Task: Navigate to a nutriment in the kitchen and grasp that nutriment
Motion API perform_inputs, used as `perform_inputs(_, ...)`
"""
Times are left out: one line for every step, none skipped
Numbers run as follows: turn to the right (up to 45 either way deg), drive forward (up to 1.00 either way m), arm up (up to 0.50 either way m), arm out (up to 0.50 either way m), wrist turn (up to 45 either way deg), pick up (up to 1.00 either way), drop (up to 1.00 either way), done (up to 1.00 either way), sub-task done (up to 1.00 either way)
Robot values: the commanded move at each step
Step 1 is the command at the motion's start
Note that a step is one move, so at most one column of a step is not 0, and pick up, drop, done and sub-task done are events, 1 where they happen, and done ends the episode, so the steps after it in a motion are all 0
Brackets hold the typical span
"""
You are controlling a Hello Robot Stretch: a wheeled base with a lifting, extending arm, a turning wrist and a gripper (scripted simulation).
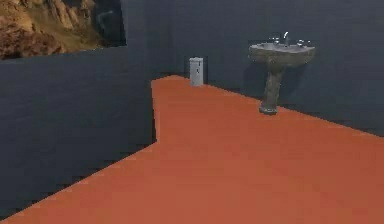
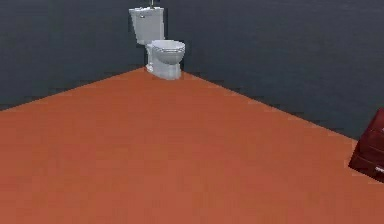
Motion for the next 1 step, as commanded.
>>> perform_inputs(0.0, 1.00, 0.00, 0.00, 0.0, 0.00, 0.00, 0.00, 0.00)
